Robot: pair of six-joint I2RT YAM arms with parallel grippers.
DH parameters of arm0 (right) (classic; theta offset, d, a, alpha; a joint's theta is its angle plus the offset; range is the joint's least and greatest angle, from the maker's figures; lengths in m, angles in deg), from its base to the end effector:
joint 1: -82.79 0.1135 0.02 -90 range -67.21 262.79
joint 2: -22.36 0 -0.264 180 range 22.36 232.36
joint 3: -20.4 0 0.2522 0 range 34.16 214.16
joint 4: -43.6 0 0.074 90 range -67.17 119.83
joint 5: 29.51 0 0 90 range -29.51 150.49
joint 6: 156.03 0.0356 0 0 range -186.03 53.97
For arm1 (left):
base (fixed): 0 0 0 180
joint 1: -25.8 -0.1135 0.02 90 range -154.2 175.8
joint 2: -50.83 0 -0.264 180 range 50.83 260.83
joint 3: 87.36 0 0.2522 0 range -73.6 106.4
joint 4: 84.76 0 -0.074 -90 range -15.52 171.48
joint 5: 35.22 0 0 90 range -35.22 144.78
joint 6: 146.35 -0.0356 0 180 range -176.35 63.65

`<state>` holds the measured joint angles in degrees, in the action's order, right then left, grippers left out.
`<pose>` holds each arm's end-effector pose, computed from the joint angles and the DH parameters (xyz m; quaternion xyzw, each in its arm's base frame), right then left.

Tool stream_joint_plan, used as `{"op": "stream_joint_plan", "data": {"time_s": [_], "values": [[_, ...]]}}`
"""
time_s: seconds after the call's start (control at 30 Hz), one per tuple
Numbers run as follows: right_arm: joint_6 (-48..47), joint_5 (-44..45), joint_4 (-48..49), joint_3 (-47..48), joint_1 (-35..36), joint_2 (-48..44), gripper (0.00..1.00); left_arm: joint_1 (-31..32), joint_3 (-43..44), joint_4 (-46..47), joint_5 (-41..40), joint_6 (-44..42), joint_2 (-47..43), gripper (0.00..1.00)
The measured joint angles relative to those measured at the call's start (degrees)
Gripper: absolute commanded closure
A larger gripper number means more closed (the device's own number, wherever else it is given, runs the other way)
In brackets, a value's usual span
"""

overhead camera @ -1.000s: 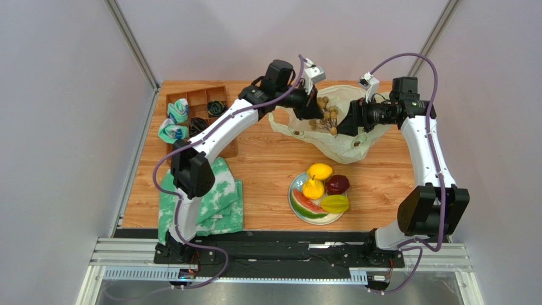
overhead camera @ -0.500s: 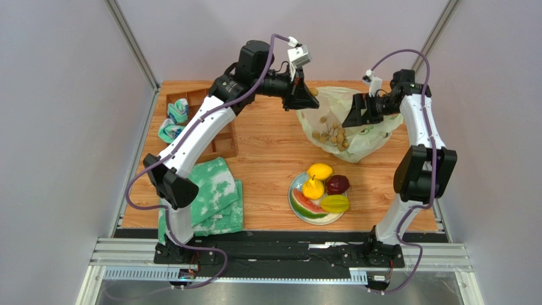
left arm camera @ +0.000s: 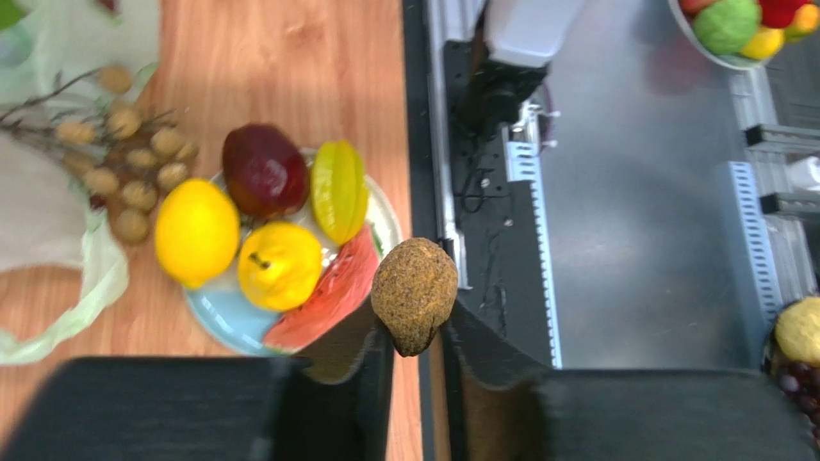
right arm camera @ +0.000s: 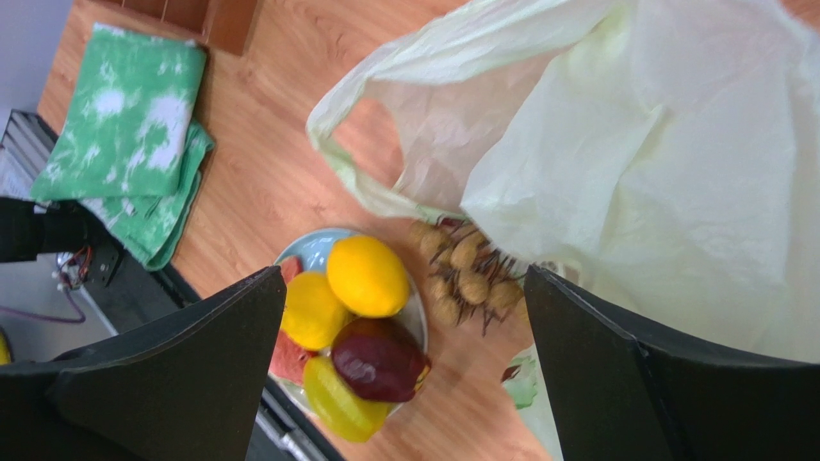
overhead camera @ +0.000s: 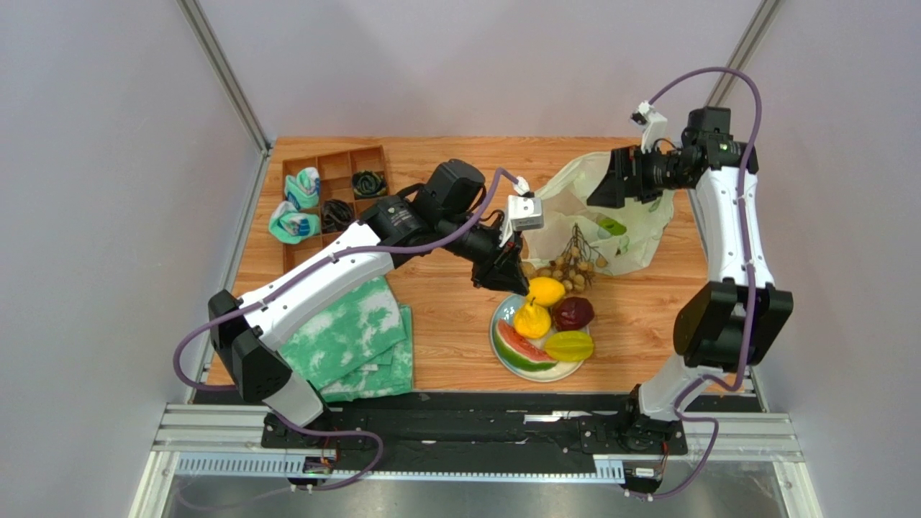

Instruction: Take the fake fruits out of the plastic bag

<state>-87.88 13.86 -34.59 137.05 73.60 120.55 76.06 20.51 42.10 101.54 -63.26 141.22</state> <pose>0.3461 -0.0298 0.3696 -0.2004 0.8697 0.3040 0.3333 0.1989 -0.2798 0.3959 0.5498 0.6304 -0.4829 0.2591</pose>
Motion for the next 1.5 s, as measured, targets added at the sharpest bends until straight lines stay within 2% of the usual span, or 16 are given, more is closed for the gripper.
{"op": "stream_joint_plan", "data": {"time_s": [0.1,0.17,0.3,0.5,0.67,0.8,0.93,1.1,1.2,1.3,1.33,1.37,1.5], "values": [[-2.5,-0.1,-0.6,-7.1,1.2,-6.1,0.00,-0.5,0.0,-1.3,-4.7,-1.2,0.3,0.48],[-4.7,0.4,-0.7,-11.2,2.5,-9.6,0.03,-0.8,0.5,-1.7,-7.2,-1.6,0.3,0.45],[-7.3,2.7,-1.1,-19.2,5.3,-15.1,0.16,-2.1,1.0,-1.4,-10.2,-1.5,0.2,0.46],[-8.2,5.8,-1.1,-20.3,6.5,-13.9,0.20,-4.7,1.2,-1.0,-10.8,-1.1,0.7,0.44],[-8.4,12.1,0.2,-21.2,11.7,-13.9,0.25,-7.7,1.0,1.9,-11.1,3.2,3.2,0.43],[-6.8,16.7,1.4,-20.7,15.0,-10.5,0.29,-11.2,0.0,4.1,-12.6,7.3,5.2,0.43],[-4.5,22.3,4.8,-19.5,15.9,-2.6,0.22,-14.1,0.0,5.7,-14.3,11.3,7.6,0.43],[-3.5,29.8,7.5,-18.4,16.7,5.0,0.22,-15.8,0.0,6.2,-15.2,13.6,8.2,0.43],[-3.4,32.5,8.4,-16.6,17.2,8.2,0.32,-16.3,0.0,6.4,-15.6,13.5,7.8,0.43],[-3.4,35.2,9.4,-14.2,17.7,11.6,0.62,-16.6,-0.8,6.5,-16.3,12.8,6.4,0.43],[-3.7,35.5,9.5,-13.7,17.7,12.3,0.77,-16.6,-1.4,6.4,-16.6,12.5,5.5,0.43],[-3.8,35.7,9.4,-13.1,17.7,13.0,0.84,-16.6,-1.7,6.4,-16.9,12.2,4.9,0.43],[-4.5,35.5,7.4,-11.1,17.9,13.3,0.97,-16.7,-2.1,6.5,-17.6,10.8,2.7,0.43]]}}
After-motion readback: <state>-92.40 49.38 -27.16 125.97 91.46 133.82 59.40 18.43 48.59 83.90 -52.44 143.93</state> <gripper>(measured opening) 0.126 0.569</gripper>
